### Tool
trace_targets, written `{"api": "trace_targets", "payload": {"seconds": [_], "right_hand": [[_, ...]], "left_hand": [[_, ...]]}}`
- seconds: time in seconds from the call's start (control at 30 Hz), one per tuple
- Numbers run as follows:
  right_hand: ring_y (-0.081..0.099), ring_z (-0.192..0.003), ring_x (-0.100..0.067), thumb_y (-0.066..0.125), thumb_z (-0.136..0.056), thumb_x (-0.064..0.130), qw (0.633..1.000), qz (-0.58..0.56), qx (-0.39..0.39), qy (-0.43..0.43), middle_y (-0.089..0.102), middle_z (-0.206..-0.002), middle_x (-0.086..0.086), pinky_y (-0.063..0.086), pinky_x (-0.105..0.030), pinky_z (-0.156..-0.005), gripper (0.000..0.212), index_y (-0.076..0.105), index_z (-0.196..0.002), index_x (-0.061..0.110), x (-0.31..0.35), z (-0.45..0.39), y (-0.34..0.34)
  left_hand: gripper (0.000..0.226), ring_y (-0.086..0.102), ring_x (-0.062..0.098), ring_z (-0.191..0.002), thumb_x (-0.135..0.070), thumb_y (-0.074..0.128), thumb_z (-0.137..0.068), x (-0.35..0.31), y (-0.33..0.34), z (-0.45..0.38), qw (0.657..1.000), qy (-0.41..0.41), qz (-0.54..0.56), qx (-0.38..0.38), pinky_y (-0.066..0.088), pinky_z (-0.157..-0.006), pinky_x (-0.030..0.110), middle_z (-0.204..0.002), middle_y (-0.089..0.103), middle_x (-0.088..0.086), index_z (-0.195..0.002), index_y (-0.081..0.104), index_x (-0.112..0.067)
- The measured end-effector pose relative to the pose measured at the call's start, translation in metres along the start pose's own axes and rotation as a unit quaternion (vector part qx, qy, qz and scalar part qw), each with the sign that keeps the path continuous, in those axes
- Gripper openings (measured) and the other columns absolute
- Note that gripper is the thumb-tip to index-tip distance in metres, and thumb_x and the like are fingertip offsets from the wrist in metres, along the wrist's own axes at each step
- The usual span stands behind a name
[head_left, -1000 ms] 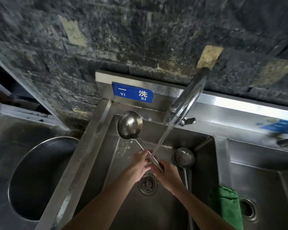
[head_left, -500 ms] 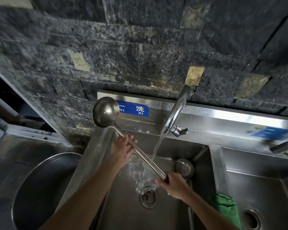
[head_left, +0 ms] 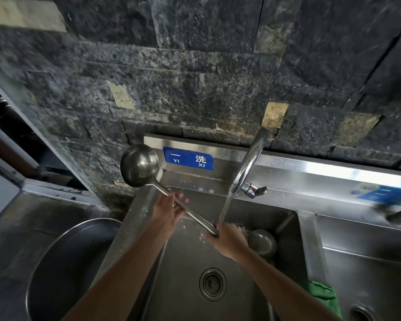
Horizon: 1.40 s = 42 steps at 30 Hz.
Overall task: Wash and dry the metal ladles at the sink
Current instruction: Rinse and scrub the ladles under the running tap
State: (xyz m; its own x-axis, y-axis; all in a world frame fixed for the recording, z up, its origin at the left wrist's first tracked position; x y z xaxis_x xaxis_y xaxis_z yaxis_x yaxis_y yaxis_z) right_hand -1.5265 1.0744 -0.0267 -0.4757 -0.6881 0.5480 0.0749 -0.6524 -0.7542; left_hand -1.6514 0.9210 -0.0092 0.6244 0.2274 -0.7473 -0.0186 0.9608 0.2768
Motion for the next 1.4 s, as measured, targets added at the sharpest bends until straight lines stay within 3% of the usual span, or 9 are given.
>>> {"api": "trace_targets", "payload": {"seconds": [0.23, 0.5, 0.57, 0.73, 0.83, 0.93, 1.1, 1.3, 1.4], "right_hand": [[0.072, -0.079, -0.016, 0.060, -0.093, 0.048, 0.999, -0.035, 0.022, 0.019, 0.071, -0.086, 0.005, 0.062, -0.034, -0.072, 0.021, 0.068, -0.102, 0.031, 0.018, -0.010, 0.012], [0.072, -0.083, -0.023, 0.049, -0.096, 0.039, 0.996, -0.008, 0.012, 0.090, 0.073, -0.092, -0.002, 0.058, -0.038, -0.066, 0.025, 0.066, -0.100, 0.021, -0.039, 0.034, 0.027], [0.072, -0.085, -0.022, 0.047, -0.097, 0.036, 0.994, 0.011, 0.005, 0.113, 0.073, -0.093, -0.003, 0.058, -0.038, -0.067, 0.027, 0.066, -0.106, 0.018, -0.056, 0.047, 0.026], [0.070, -0.094, -0.029, 0.048, -0.091, 0.032, 0.987, 0.061, 0.020, 0.149, 0.069, -0.100, -0.007, 0.059, -0.041, -0.076, 0.024, 0.062, -0.100, 0.016, -0.088, 0.072, 0.023], [0.071, -0.087, -0.026, 0.049, -0.088, 0.038, 0.985, 0.072, 0.031, 0.154, 0.069, -0.094, -0.003, 0.061, -0.044, -0.075, 0.023, 0.061, -0.097, 0.021, -0.108, 0.078, 0.024], [0.072, -0.087, -0.026, 0.050, -0.089, 0.041, 0.985, 0.094, 0.041, 0.139, 0.070, -0.095, -0.002, 0.062, -0.046, -0.076, 0.023, 0.060, -0.099, 0.023, -0.119, 0.082, 0.021], [0.071, -0.093, -0.028, 0.053, -0.096, 0.039, 0.984, 0.125, 0.023, 0.129, 0.068, -0.100, -0.005, 0.060, -0.042, -0.079, 0.022, 0.059, -0.103, 0.019, -0.117, 0.087, 0.009], [0.073, -0.091, -0.029, 0.050, -0.098, 0.038, 0.984, 0.143, 0.032, 0.098, 0.072, -0.101, -0.006, 0.062, -0.046, -0.078, 0.025, 0.058, -0.110, 0.017, -0.100, 0.082, 0.010], [0.072, -0.096, -0.028, 0.052, -0.098, 0.038, 0.990, 0.098, 0.055, 0.083, 0.071, -0.107, -0.003, 0.059, -0.044, -0.081, 0.025, 0.049, -0.119, 0.025, -0.104, 0.083, 0.009]], "left_hand": [[0.030, 0.069, 0.021, -0.098, -0.025, 0.048, -0.102, 0.074, 0.010, 0.032, 0.986, -0.079, -0.145, 0.034, 0.052, -0.071, 0.033, -0.107, 0.073, 0.012, -0.100, 0.070, -0.006], [0.021, 0.067, 0.012, -0.100, -0.027, 0.050, -0.101, 0.141, 0.028, 0.058, 0.928, -0.109, -0.318, 0.159, 0.059, -0.081, 0.032, -0.108, 0.072, 0.002, -0.107, 0.067, -0.019], [0.018, 0.068, 0.010, -0.096, -0.022, 0.049, -0.099, 0.138, 0.028, 0.052, 0.855, 0.025, -0.484, 0.184, 0.059, -0.084, 0.031, -0.104, 0.071, -0.001, -0.106, 0.065, -0.019], [0.036, 0.052, 0.017, -0.121, -0.021, 0.056, -0.087, 0.147, 0.035, 0.057, 0.556, 0.340, -0.741, 0.165, 0.048, -0.100, 0.034, -0.124, 0.057, -0.001, -0.123, 0.055, -0.016], [0.062, 0.042, 0.026, -0.135, -0.028, 0.064, -0.084, 0.170, 0.033, 0.053, 0.419, 0.362, -0.809, 0.198, 0.029, -0.117, 0.046, -0.142, 0.048, 0.008, -0.139, 0.044, -0.007], [0.086, 0.020, 0.028, -0.150, -0.037, 0.066, -0.086, 0.180, 0.022, 0.039, 0.349, 0.314, -0.856, 0.218, 0.009, -0.124, 0.049, -0.162, 0.022, 0.009, -0.154, 0.022, -0.008], [0.092, 0.003, 0.024, -0.154, -0.030, 0.066, -0.086, 0.164, 0.027, 0.018, 0.335, 0.327, -0.865, 0.179, -0.003, -0.125, 0.047, -0.166, 0.011, 0.007, -0.157, 0.011, -0.011], [0.080, 0.019, 0.032, -0.151, -0.027, 0.057, -0.095, 0.185, 0.054, 0.027, 0.442, 0.329, -0.812, 0.194, 0.018, -0.124, 0.048, -0.166, 0.008, 0.012, -0.157, 0.010, -0.008], [0.067, 0.027, 0.030, -0.148, -0.036, 0.069, -0.085, 0.166, 0.051, 0.011, 0.348, 0.435, -0.803, 0.213, 0.005, -0.123, 0.057, -0.156, 0.039, 0.007, -0.145, 0.046, -0.014]]}}
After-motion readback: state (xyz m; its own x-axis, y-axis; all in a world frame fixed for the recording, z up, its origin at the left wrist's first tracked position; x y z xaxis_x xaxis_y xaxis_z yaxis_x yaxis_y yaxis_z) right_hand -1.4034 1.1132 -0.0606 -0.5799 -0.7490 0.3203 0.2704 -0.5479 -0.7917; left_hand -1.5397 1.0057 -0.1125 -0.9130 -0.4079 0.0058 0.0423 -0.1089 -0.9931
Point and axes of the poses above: each hand's wrist, its own z-axis away from the middle knuckle, its own y-axis out of the palm, x = y × z, the point moved 8 cm from there along -z, towards the middle knuckle
